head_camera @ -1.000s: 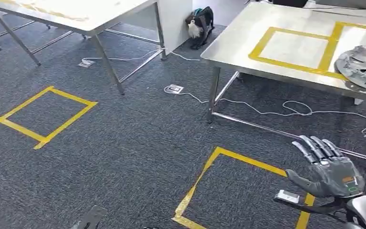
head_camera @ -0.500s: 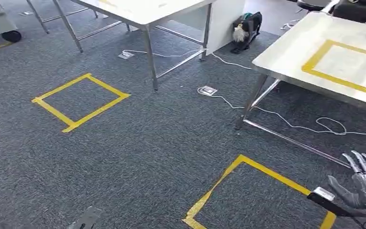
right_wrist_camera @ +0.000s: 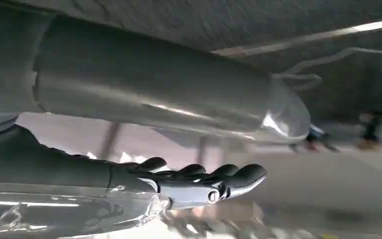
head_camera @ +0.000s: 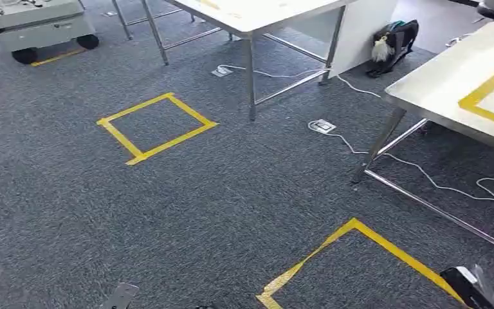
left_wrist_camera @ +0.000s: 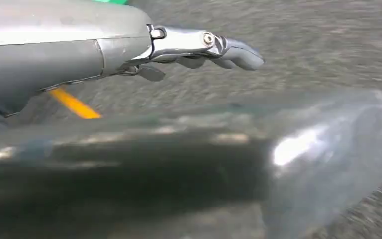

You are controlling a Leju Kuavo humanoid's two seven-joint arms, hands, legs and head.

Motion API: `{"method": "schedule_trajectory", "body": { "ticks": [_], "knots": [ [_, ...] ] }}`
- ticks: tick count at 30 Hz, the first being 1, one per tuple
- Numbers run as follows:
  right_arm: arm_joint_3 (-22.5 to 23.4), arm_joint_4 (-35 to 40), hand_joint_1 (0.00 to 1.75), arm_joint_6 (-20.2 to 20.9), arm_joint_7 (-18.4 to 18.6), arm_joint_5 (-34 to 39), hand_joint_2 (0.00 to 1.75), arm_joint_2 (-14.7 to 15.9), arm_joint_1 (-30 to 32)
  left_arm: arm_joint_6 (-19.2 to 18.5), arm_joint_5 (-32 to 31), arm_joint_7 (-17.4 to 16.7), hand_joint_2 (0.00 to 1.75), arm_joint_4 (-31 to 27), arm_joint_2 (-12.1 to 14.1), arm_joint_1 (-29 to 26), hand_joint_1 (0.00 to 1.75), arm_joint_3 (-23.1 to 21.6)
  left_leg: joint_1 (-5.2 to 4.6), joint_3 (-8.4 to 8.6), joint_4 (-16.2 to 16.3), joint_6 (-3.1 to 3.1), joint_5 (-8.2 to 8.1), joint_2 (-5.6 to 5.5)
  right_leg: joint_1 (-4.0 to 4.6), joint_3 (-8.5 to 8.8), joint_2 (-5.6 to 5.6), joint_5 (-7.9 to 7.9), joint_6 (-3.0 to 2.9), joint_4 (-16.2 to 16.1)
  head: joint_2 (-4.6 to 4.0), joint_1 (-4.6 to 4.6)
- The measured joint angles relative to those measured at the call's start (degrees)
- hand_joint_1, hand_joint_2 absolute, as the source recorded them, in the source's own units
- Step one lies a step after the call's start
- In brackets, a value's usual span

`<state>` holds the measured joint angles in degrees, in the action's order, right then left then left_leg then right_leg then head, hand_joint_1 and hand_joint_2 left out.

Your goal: Take the parts from the cabinet and place them on the table.

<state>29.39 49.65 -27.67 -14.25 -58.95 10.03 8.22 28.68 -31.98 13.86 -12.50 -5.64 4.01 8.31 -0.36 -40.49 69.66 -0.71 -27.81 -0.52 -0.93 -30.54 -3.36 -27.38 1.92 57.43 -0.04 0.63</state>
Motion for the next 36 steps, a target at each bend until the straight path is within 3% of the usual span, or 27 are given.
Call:
{"method": "schedule_trajectory", "body": {
  "ticks": [1,2,3,4,7,8,9,10,12,13,14,15,16,17,18,22,23,24,25,27,28,30,35,36],
  "knots": [
    [2.36,-3.19,0.0,-0.61,-0.42,0.0,0.0,-0.7,-0.71,0.2,0.0,0.0,0.0,0.0,0.0,-0.04,0.0,0.13,-0.07,2.82,-4.96,0.21,2.18,0.65,0.01,0.1,-0.64,-0.1,0.07,0.0,0.0,-0.02],
    [4.0,-5.33,0.0,-1.07,-0.59,-0.05,0.0,-1.14,-1.35,0.33,0.0,0.0,0.0,0.0,0.0,-0.02,0.0,0.24,-0.22,5.79,-9.82,0.5,3.74,2.39,0.04,0.27,-1.31,-0.21,0.22,0.0,0.0,-0.02],
    [6.08,-7.98,0.0,-1.49,-0.59,-0.27,0.0,-1.66,-1.67,0.37,0.0,0.0,0.0,0.0,-0.07,0.11,0.0,0.37,-0.93,7.25,-12.63,0.69,2.67,4.94,0.44,0.32,-2.01,-0.44,0.56,0.01,0.0,-0.02],
    [7.85,-10.68,0.0,-1.7,-0.46,-0.7,0.0,-2.23,-1.88,0.48,0.0,0.0,0.0,0.0,-0.26,0.17,0.0,0.5,-0.71,7.09,-12.79,1.2,3.13,3.95,0.59,0.31,-2.49,-0.63,0.8,0.07,0.0,-0.22],
    [11.87,-18.84,0.0,-1.81,2.57,-2.17,0.0,-3.95,-4.43,0.48,0.0,0.0,0.0,0.0,-0.33,-0.38,0.0,1.16,-0.49,7.15,-13.16,1.79,3.23,2.3,0.66,1.31,-3.74,-0.77,1.55,-0.58,0.0,-0.09],
    [13.19,-20.81,0.0,-1.55,3.78,-2.38,0.0,-4.69,-4.53,0.5,0.0,0.0,0.0,0.0,-0.59,-0.49,0.0,1.33,-0.15,7.47,-13.42,2.1,3.46,1.82,0.52,1.1,-2.23,-1.41,1.95,-0.07,0.0,-0.17],
    [14.11,-22.51,0.0,-0.85,4.76,-2.45,0.0,-5.59,-4.56,0.63,0.0,0.0,0.0,0.0,-0.48,-0.46,0.0,1.53,-0.04,7.49,-13.42,2.21,3.44,1.18,0.48,0.26,0.58,-2.91,2.11,2.01,0.0,-0.46],
    [15.0,-24.11,0.0,-0.26,5.66,-2.45,0.0,-6.18,-4.55,0.65,0.0,0.0,0.0,0.0,-0.5,-0.31,0.0,1.59,-0.05,7.37,-13.42,2.67,3.53,0.59,0.34,-1.79,2.17,-5.19,2.13,6.21,0.0,-0.59],
    [16.82,-26.99,0.0,0.77,7.09,-2.41,0.0,-7.65,-4.8,0.63,-0.02,0.0,0.0,0.0,-0.66,-0.29,0.0,1.73,-0.15,7.25,-13.39,2.78,3.58,-0.86,0.41,-6.56,3.18,-8.94,2.16,15.73,0.0,-0.74],
    [17.63,-27.86,0.0,1.67,7.63,-2.38,0.0,-8.37,-4.86,0.63,-0.02,0.0,0.0,0.0,-0.7,-0.45,0.0,1.86,-0.15,7.26,-13.38,2.77,3.59,-1.61,0.4,-8.02,3.26,-9.2,2.11,18.04,0.0,-0.81],
    [18.28,-28.6,0.0,2.45,8.15,-2.3,0.0,-9.26,-4.98,0.63,-0.04,0.0,0.0,0.0,-0.7,-0.6,0.0,1.97,-0.12,7.31,-13.36,2.73,3.61,-2.36,0.38,-7.96,3.26,-7.87,2.03,17.2,0.0,-0.77],
    [18.66,-29.13,0.0,2.8,8.44,-2.27,0.0,-9.9,-5.15,0.63,-0.02,0.0,0.0,0.0,-0.7,-0.65,0.0,2.01,-0.08,7.35,-13.35,2.67,3.64,-3.08,0.3,-6.7,3.31,-5.56,1.98,14.05,0.0,-0.83],
    [19.14,-29.71,0.0,3.02,8.74,-2.25,0.0,-10.51,-5.3,0.63,-0.04,0.0,0.0,0.0,-0.72,-0.65,0.0,2.1,-0.01,7.43,-13.32,2.55,3.71,-3.89,0.14,-4.31,3.81,-2.7,1.95,8.84,0.0,-0.76],
    [19.51,-30.09,0.0,3.08,8.81,-2.12,0.0,-10.91,-5.44,0.63,-0.04,0.0,0.0,0.0,-0.74,-0.6,0.0,2.16,0.04,7.46,-13.24,2.3,3.71,-4.63,-0.2,-1.81,5.54,-0.42,2.06,3.73,0.0,-0.83],
    [20.04,-30.61,0.0,3.3,9.07,-1.99,0.0,-11.47,-5.75,0.63,-0.04,0.0,0.0,0.0,-0.74,-0.51,0.0,2.29,-0.17,7.25,-13.03,1.88,3.74,-5.25,-0.5,-0.42,8.51,-0.86,2.06,0.78,0.0,-0.79],
    [21.58,-31.59,0.0,4.09,9.14,-0.96,0.0,-13.57,-6.57,0.66,-0.02,0.26,0.0,0.0,-0.74,-0.81,0.0,2.71,0.39,6.48,-13.18,0.43,4.39,-7.62,0.11,0.18,6.46,-0.52,0.54,0.38,0.0,-0.7],
    [21.87,-31.72,0.0,4.09,9.09,-0.68,0.0,-14.34,-6.89,0.66,-0.02,0.28,0.0,0.0,-0.7,-0.9,0.0,2.88,0.45,6.34,-12.72,0.29,4.0,-6.81,-0.19,0.27,5.52,-0.08,-0.08,0.01,0.0,-0.7],
    [22.24,-31.86,0.0,4.22,9.05,-0.55,0.0,-14.75,-7.12,0.66,0.0,0.33,0.0,0.0,-0.72,-0.87,0.0,2.95,0.03,5.51,-10.87,0.09,2.38,-3.57,-0.1,0.3,5.07,-0.03,-0.36,-0.05,0.0,-0.37],
    [22.59,-32.12,0.0,4.62,8.96,-0.5,0.0,-15.32,-7.16,0.66,0.0,0.42,0.0,0.0,-0.81,-0.66,0.0,2.97,0.02,3.71,-7.21,-0.18,0.1,-1.76,0.05,0.27,4.32,-0.05,-0.58,-0.05,0.0,-0.06],
    [22.96,-32.58,0.0,5.05,8.88,-0.46,0.0,-15.89,-7.12,0.66,-0.02,0.59,0.0,0.0,-1.05,-0.38,0.0,2.97,0.23,-0.93,2.55,-0.45,-4.24,-0.31,0.31,0.22,2.43,-0.18,-0.78,-0.04,0.0,-0.13],
    [23.18,-32.71,0.0,5.12,8.86,-0.44,0.0,-16.17,-7.19,0.66,-0.02,0.61,0.0,0.0,-1.11,-0.4,0.0,2.97,0.28,-2.33,5.52,-0.5,-4.93,-0.18,0.37,0.2,1.56,-0.23,-0.81,-0.03,0.0,-0.13],
    [23.33,-32.88,0.0,5.18,8.79,-0.39,0.0,-16.37,-7.35,0.66,0.0,0.63,0.0,0.0,-1.11,-0.56,0.0,2.99,0.31,-1.94,4.95,-0.48,-3.73,-0.15,0.39,0.24,0.65,-0.27,-0.81,-0.03,0.0,-0.11],
    [23.36,-32.9,0.0,5.2,8.77,-0.39,0.0,-16.43,-7.38,0.66,0.0,0.61,0.0,0.0,-1.11,-0.59,0.0,3.02,0.32,-1.68,4.37,-0.47,-3.29,-0.14,0.39,0.24,0.5,-0.28,-0.8,-0.03,0.0,-0.09],
    [23.51,-33.01,0.0,5.4,8.61,-0.42,0.0,-16.61,-7.54,0.66,0.0,0.65,0.0,0.0,-1.09,-0.66,0.0,3.04,0.32,0.19,0.87,-0.39,-1.15,0.03,0.39,0.3,-0.16,-0.38,-0.74,-0.02,0.0,-0.11]
  ]
}}
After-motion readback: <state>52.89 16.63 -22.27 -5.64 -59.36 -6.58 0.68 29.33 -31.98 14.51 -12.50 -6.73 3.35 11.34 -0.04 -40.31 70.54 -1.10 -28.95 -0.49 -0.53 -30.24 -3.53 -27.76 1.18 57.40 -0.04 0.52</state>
